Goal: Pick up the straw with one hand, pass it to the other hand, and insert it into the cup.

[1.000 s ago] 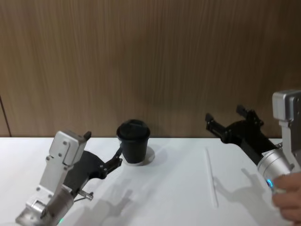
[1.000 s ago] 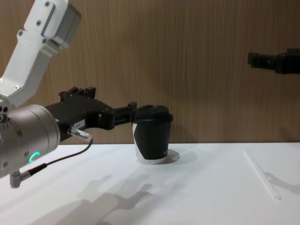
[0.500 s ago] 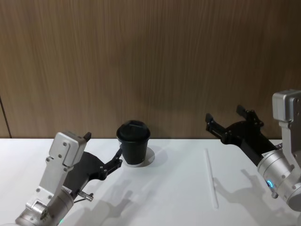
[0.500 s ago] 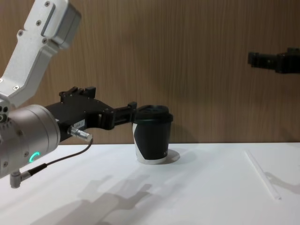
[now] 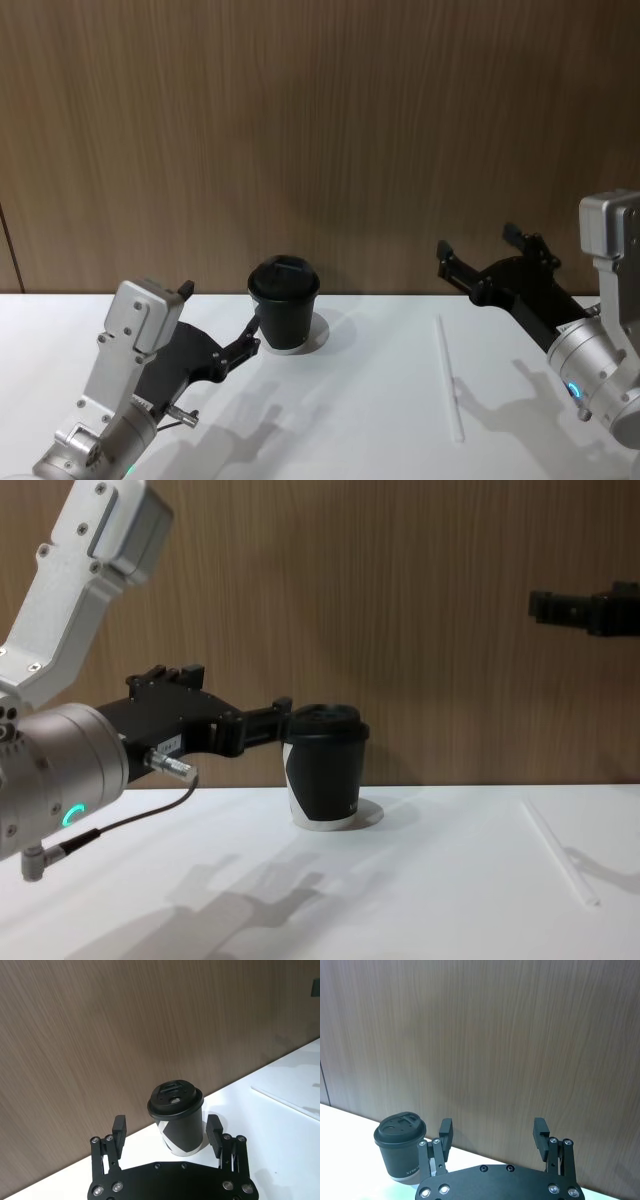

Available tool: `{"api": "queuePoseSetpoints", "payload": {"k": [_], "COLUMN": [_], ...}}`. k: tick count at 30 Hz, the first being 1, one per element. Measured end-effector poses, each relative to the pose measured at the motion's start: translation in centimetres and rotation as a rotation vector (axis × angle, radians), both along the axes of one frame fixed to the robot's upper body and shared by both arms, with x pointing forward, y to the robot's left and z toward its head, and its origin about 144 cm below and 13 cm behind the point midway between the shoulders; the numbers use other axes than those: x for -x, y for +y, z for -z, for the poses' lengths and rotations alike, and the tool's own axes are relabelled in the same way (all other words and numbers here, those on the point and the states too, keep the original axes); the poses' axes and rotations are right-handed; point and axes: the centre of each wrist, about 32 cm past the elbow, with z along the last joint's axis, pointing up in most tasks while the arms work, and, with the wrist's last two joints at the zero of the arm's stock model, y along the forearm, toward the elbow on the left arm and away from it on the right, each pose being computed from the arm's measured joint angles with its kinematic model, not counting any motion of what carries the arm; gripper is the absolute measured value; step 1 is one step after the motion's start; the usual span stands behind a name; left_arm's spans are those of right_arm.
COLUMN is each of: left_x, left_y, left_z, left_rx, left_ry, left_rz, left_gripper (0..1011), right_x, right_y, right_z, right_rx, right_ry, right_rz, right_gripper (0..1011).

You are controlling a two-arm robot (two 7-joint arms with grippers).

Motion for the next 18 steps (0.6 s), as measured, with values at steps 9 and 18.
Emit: {"api": "queuePoseSetpoints", "payload": {"k": [9,18], "left_x": [0.0,0.0], "left_y": [0.0,0.0], "left_z": [0.0,0.0], "left_rx": [0.0,0.0], "left_ry": [0.0,0.0], "left_rz": [0.0,0.0], "left_gripper": [1002,1002], "right_x": [0.0,0.0], "right_y": [0.0,0.0], "right_z": [0.0,0.0], "right_rx": [0.0,0.0], "right_ry": [0.0,0.0], "right_rz": [0.0,0.0], "right_gripper": [1001,1001]}}
